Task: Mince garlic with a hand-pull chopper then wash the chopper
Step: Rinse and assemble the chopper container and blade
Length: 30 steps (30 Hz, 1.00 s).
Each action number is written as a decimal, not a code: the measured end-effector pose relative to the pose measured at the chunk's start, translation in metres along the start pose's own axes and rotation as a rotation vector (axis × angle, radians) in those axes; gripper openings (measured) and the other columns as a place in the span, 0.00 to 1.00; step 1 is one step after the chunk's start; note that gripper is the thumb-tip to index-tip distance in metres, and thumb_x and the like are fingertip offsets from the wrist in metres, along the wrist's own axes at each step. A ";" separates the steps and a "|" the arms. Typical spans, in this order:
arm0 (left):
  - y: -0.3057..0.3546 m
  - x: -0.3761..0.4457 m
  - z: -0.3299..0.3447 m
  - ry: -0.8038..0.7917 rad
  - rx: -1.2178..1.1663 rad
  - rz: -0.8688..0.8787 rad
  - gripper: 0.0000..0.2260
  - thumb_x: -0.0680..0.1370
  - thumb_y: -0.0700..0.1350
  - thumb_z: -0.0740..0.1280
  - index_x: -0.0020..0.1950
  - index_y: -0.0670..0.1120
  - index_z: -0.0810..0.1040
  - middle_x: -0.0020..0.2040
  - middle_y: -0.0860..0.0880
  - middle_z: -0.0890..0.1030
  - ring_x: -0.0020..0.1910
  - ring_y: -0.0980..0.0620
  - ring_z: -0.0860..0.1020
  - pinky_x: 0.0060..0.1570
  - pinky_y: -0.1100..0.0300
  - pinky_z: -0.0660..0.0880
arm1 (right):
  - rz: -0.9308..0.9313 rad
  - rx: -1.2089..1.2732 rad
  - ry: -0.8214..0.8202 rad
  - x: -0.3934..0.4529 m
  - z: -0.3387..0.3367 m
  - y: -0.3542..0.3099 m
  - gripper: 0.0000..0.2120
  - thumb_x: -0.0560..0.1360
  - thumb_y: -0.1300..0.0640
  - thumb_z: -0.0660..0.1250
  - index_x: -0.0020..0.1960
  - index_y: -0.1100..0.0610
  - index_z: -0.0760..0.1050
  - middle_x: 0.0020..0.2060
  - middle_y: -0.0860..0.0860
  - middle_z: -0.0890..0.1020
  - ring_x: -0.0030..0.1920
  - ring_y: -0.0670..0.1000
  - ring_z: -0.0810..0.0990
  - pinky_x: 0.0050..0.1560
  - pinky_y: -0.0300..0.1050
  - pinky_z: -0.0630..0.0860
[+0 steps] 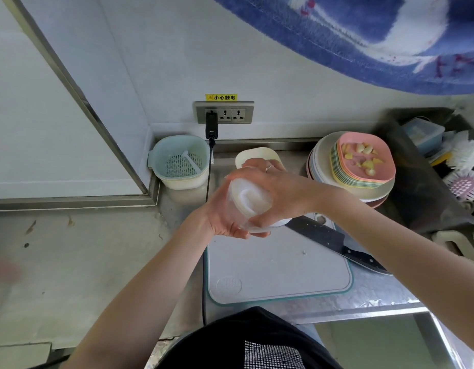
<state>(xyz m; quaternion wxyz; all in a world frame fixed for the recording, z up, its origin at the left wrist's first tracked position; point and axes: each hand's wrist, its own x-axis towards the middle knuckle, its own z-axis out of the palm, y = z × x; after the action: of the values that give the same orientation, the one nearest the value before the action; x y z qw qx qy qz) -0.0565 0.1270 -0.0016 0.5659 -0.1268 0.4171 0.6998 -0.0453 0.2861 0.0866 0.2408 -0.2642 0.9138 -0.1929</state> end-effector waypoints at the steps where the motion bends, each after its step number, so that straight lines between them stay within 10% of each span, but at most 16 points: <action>1: 0.000 0.000 0.002 0.001 -0.004 -0.001 0.31 0.63 0.68 0.64 0.57 0.49 0.77 0.50 0.43 0.82 0.41 0.35 0.82 0.21 0.58 0.76 | 0.012 0.002 0.010 0.001 0.002 0.001 0.41 0.63 0.43 0.76 0.66 0.27 0.54 0.70 0.42 0.56 0.72 0.50 0.51 0.66 0.59 0.67; 6: 0.004 0.000 0.012 0.070 -0.103 0.126 0.36 0.57 0.70 0.66 0.57 0.49 0.77 0.46 0.45 0.82 0.40 0.39 0.81 0.25 0.55 0.77 | 0.073 0.019 0.152 0.004 0.019 0.006 0.43 0.61 0.37 0.73 0.67 0.25 0.50 0.75 0.42 0.48 0.75 0.53 0.47 0.69 0.61 0.57; 13: 0.001 0.023 0.014 0.257 -0.180 0.364 0.33 0.70 0.71 0.56 0.62 0.48 0.78 0.50 0.44 0.82 0.46 0.39 0.80 0.38 0.49 0.76 | 0.452 0.454 0.591 0.028 0.046 0.005 0.33 0.65 0.29 0.61 0.67 0.33 0.58 0.69 0.48 0.64 0.67 0.58 0.61 0.63 0.59 0.68; 22: 0.007 0.007 0.018 0.048 -0.194 0.187 0.27 0.69 0.64 0.60 0.62 0.49 0.77 0.54 0.45 0.77 0.51 0.38 0.75 0.33 0.53 0.78 | 0.048 0.278 0.426 0.023 0.032 0.028 0.33 0.63 0.33 0.64 0.67 0.34 0.63 0.65 0.44 0.69 0.67 0.53 0.65 0.70 0.54 0.62; 30: 0.010 0.000 0.014 -0.145 -0.317 0.116 0.31 0.70 0.68 0.63 0.59 0.43 0.77 0.57 0.39 0.75 0.52 0.35 0.78 0.34 0.50 0.81 | -0.092 0.756 0.391 0.005 -0.002 0.033 0.31 0.67 0.43 0.67 0.68 0.45 0.67 0.62 0.47 0.73 0.60 0.45 0.74 0.56 0.39 0.74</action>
<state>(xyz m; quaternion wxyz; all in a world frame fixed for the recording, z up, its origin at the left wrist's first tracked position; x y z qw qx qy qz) -0.0612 0.1366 0.0115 0.5260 -0.1394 0.2664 0.7956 -0.0627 0.3096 0.0703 0.1341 -0.1561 0.7946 -0.5711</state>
